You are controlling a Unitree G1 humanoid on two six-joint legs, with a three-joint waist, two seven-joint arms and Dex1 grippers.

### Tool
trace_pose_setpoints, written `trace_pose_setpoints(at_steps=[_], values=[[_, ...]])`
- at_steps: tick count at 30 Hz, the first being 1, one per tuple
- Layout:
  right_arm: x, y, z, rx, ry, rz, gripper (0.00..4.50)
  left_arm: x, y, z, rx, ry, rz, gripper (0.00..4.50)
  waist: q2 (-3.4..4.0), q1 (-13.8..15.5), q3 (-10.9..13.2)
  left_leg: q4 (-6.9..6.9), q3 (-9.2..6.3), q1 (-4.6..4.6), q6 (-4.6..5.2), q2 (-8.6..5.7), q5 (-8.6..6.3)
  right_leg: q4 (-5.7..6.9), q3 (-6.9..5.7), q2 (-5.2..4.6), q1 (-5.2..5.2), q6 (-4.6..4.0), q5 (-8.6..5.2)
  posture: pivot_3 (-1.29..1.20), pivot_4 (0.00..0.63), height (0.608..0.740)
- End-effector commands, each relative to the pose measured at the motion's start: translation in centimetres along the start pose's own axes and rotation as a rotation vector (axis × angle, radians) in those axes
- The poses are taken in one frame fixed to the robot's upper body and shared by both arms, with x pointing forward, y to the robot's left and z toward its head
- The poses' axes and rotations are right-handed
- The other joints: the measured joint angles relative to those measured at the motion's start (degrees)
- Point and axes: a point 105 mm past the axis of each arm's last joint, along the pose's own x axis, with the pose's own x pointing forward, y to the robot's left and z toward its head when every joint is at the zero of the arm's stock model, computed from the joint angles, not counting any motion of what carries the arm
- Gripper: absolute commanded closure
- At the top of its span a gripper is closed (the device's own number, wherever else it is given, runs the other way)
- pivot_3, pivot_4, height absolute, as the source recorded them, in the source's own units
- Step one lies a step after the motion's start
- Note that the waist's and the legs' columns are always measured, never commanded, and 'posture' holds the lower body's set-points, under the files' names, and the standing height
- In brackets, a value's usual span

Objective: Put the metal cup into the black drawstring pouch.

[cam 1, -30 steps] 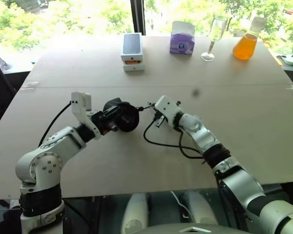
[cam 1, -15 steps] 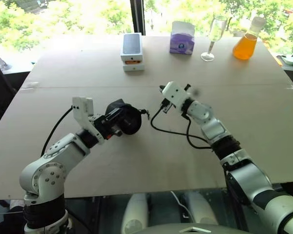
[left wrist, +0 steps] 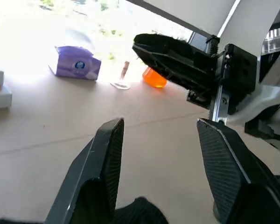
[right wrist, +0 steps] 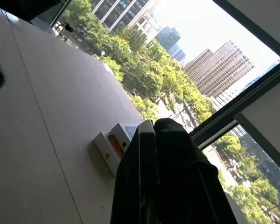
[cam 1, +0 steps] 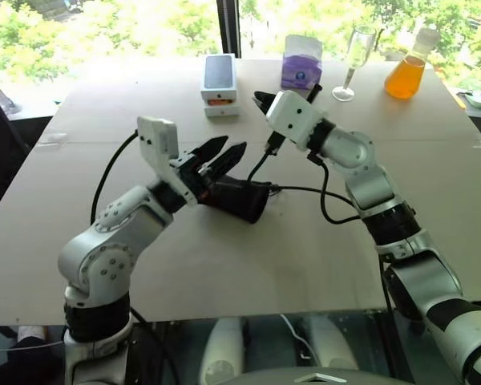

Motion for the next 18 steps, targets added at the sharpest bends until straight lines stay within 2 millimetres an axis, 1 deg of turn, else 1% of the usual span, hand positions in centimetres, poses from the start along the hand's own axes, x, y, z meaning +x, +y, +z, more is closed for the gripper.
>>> trace_pose_setpoints(at_steps=[1,3,4,7,10,14,17,18], values=[[0.3,-0.9,2.2,-0.034,-0.065,-0.022,4.50,1.4,-0.6,0.0,0.057,0.031,-0.026,1.98,0.00,-0.06,0.00,0.00,0.00,-0.01,0.00,-0.01,0.00,0.00,0.00,0.01,0.00,0.00,0.00,0.00,0.150,0.740],[0.3,-0.8,2.3,-0.028,-0.067,-0.025,4.50,1.6,-0.9,0.4,0.075,0.015,-0.044,1.98,0.01,-0.22,0.00,-0.01,0.00,0.00,0.00,0.00,0.00,0.00,0.02,0.02,-0.01,0.00,0.00,0.00,0.150,0.740],[0.2,-0.8,2.3,-0.024,-0.063,-0.027,4.50,1.4,-0.7,0.6,0.039,0.005,-0.056,1.98,0.01,-0.31,0.01,-0.02,0.00,0.00,-0.01,0.01,0.00,0.00,0.02,0.03,-0.01,0.00,0.00,0.00,0.150,0.740],[-0.6,-1.0,1.0,0.066,-0.019,-0.055,4.50,-0.5,0.8,0.4,-0.005,0.008,-0.047,1.98,0.02,-0.47,0.01,-0.03,0.01,0.00,-0.01,0.09,0.00,0.01,0.02,0.05,-0.03,0.00,0.00,0.00,0.150,0.740],[-2.0,-1.2,-0.4,0.175,0.030,-0.098,4.50,-1.4,1.7,0.1,-0.009,0.026,-0.020,1.98,0.02,-0.16,0.01,-0.03,0.01,0.01,-0.01,0.25,0.01,0.00,0.01,0.06,-0.02,-0.01,0.00,0.00,0.150,0.740],[-4.0,-1.0,-2.2,0.296,0.102,-0.141,4.50,-1.7,1.7,0.0,-0.040,0.013,0.009,1.98,0.02,0.27,0.01,0.03,0.00,-0.04,0.01,0.19,0.00,-0.03,-0.03,-0.04,0.01,0.00,0.00,0.00,0.150,0.740],[-5.4,-0.6,-3.3,0.344,0.152,-0.144,4.50,-2.3,1.5,-0.8,-0.050,0.030,0.046,1.98,0.02,0.03,0.01,0.03,0.01,-0.04,0.01,0.19,0.00,-0.03,0.00,-0.04,0.01,0.01,0.00,0.00,0.150,0.740],[-6.1,-0.2,-3.9,0.361,0.175,-0.139,4.50,-2.7,1.6,-1.4,-0.059,0.045,0.064,1.98,0.02,-0.04,0.01,0.01,0.00,-0.02,0.01,0.19,0.00,-0.03,0.00,-0.01,0.01,0.01,0.00,0.00,0.150,0.740]])
